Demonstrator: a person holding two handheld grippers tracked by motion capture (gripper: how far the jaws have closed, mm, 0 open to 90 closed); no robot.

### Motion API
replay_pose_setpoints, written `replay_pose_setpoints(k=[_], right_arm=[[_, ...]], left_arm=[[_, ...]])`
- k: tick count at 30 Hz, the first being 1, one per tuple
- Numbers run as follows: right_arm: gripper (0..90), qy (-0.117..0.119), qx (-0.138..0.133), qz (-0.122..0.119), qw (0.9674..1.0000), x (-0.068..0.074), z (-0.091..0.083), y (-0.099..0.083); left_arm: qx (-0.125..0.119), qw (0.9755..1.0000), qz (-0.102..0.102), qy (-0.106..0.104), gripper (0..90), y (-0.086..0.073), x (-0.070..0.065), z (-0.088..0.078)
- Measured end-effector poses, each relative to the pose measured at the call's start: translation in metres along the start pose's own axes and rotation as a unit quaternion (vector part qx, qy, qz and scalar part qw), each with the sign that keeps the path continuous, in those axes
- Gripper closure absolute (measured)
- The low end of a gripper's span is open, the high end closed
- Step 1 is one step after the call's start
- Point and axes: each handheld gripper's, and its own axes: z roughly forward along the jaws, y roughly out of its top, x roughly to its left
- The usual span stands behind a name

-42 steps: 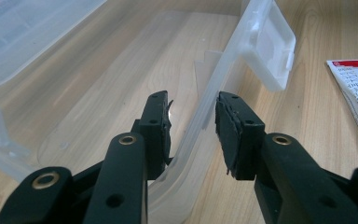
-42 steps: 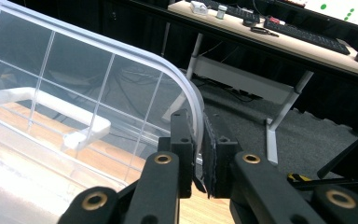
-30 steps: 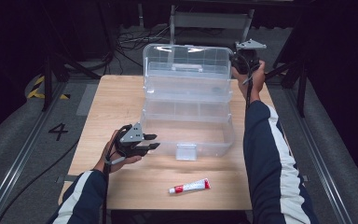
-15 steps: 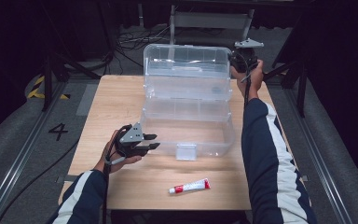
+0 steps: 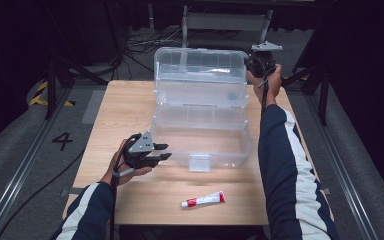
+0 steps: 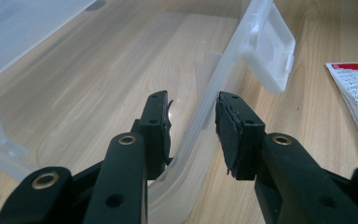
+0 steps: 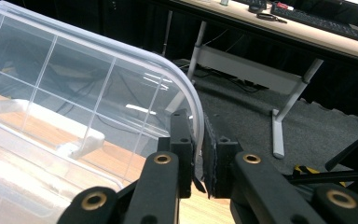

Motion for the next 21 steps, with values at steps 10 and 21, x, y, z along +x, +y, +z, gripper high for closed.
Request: replay_pose_setpoints(k=[10,21], right_arm=[[83.8,0.003,0.004,0.003,1.0,-0.0019,0.0056,-0.0014],[83.7,0.003,0.007,0.003,1.0,-0.002,0.0075,-0.0012]], left_arm=[[-0.003,1.0,-0.002,-0.003,65.4,-0.0004,0.0005,0.0],[-0.003,1.0,-0.004,0.0,65.1,-0.0003,0.0,0.0001]])
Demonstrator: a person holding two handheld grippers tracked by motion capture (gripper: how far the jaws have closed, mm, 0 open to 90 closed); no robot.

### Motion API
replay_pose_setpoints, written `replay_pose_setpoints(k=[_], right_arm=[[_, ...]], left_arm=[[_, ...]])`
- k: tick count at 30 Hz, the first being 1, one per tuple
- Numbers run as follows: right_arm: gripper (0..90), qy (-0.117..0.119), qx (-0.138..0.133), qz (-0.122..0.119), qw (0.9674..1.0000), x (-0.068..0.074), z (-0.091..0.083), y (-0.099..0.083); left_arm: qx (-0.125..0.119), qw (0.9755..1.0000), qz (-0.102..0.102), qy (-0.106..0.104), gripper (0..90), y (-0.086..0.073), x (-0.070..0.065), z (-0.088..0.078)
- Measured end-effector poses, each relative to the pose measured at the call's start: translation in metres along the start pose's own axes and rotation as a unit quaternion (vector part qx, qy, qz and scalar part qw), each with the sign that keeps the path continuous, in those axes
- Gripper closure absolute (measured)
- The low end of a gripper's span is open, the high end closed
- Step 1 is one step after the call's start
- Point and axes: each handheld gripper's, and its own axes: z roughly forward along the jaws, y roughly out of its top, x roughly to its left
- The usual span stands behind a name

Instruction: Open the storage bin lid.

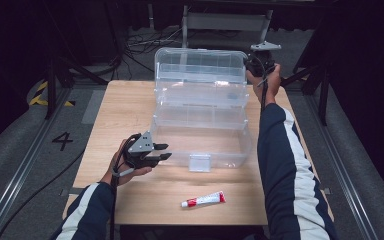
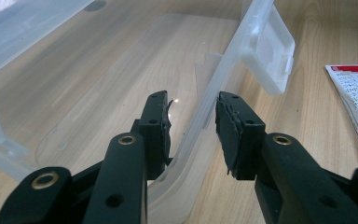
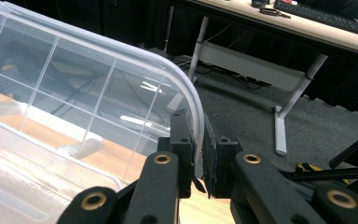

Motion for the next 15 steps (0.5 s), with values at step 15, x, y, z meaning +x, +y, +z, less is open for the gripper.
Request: replay_pose_setpoints(k=[15], right_arm=[[83.5,0.018,0.015,0.01,0.9997,-0.007,0.017,-0.005]], left_arm=[[-0.001,1.0,-0.006,-0.001,65.1,0.0,0.0,0.0]])
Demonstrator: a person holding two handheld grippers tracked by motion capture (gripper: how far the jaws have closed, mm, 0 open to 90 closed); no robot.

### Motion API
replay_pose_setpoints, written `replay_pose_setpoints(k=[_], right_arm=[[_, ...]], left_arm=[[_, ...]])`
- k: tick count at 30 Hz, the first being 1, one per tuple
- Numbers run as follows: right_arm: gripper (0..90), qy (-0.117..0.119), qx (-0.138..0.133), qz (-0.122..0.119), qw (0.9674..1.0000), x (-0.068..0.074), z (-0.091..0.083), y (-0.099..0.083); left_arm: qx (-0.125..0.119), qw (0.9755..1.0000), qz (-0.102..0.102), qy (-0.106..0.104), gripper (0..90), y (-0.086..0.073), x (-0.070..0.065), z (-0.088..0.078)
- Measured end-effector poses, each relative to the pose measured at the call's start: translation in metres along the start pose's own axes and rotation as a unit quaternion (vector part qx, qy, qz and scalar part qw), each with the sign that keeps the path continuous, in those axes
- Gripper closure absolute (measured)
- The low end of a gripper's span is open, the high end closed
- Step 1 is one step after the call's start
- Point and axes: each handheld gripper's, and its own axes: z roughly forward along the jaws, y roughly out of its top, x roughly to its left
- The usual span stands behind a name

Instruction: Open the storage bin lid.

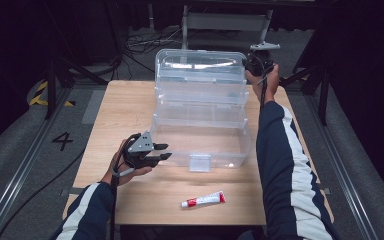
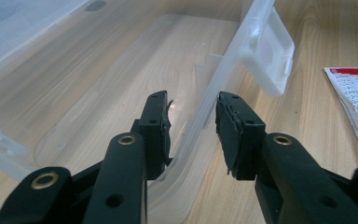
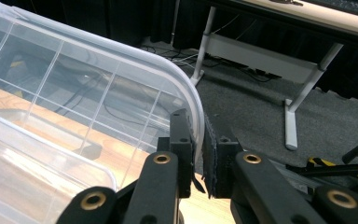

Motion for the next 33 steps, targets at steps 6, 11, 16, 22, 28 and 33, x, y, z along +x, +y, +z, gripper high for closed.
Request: replay_pose_setpoints(k=[6,11,16,22,28,33], right_arm=[[83.4,0.001,0.006,0.001,1.0,-0.001,0.006,-0.002],[83.3,0.007,0.015,0.004,0.9999,-0.003,0.01,-0.002],[83.3,0.01,0.021,0.005,0.9997,-0.004,0.015,-0.003],[83.1,0.015,0.029,0.005,0.9994,-0.006,0.021,-0.005],[82.8,0.026,0.044,0.008,0.9987,-0.009,0.027,-0.005],[82.7,0.026,0.059,0.007,0.9979,-0.01,0.033,-0.005]], left_arm=[[0.002,1.0,0.001,0.001,64.9,0.0,0.0,0.0],[0.003,1.0,0.001,0.003,64.7,0.0,0.0,0.0],[0.003,1.0,0.001,0.003,64.7,0.0,-0.001,0.0],[0.003,1.0,0.001,0.004,64.7,0.001,-0.001,0.0],[0.003,1.0,0.001,0.004,64.7,0.0,-0.001,0.0],[0.003,1.0,0.002,0.004,64.6,0.0,-0.001,0.0]])
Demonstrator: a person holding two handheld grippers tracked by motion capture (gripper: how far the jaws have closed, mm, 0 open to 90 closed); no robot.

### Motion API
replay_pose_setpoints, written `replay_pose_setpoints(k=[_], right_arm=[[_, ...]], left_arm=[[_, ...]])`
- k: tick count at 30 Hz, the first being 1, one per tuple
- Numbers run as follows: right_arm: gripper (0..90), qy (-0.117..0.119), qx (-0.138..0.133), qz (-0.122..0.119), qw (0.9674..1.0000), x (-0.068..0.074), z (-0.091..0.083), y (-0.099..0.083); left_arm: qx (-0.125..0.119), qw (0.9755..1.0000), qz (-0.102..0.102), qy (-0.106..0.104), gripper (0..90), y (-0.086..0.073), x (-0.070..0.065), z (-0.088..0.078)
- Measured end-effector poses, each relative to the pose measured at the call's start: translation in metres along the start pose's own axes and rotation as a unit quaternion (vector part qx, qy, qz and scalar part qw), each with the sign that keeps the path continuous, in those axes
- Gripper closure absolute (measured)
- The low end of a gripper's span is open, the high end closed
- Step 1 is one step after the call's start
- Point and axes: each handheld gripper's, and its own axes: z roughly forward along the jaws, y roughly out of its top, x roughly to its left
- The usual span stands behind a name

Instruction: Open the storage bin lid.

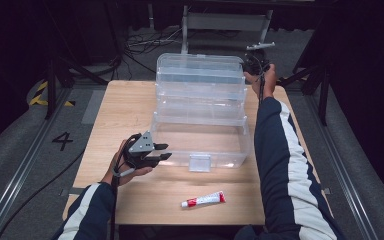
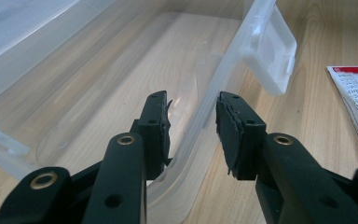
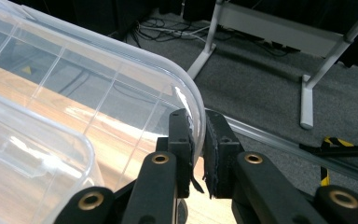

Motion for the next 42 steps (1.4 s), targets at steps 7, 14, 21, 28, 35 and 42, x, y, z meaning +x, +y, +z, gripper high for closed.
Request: replay_pose_setpoints(k=[7,14,21,28,35,42], right_arm=[[82.2,-0.004,0.012,0.0,0.9999,0.0,0.009,-0.003],[80.9,-0.011,0.038,0.008,0.9992,-0.002,0.019,-0.012],[81.7,-0.008,0.031,0.014,0.9994,-0.006,0.012,-0.011],[81.5,-0.006,0.027,0.01,0.9996,-0.006,0.006,-0.01],[79.8,-0.012,0.028,0.0,0.9995,-0.005,0.0,-0.011],[78.3,-0.011,0.025,-0.007,0.9996,-0.003,-0.009,-0.011]], left_arm=[[-0.002,1.0,-0.002,-0.003,64.8,0.0,0.0,0.0],[-0.003,1.0,-0.004,-0.006,64.3,-0.001,0.002,-0.001],[-0.003,1.0,-0.006,-0.006,64.3,-0.001,0.001,-0.001],[-0.003,0.9999,-0.008,-0.006,64.3,-0.001,0.001,-0.001],[-0.002,0.9999,-0.007,-0.007,64.4,-0.001,0.001,-0.001],[-0.003,0.9999,-0.008,-0.007,64.7,0.0,0.001,0.0]])
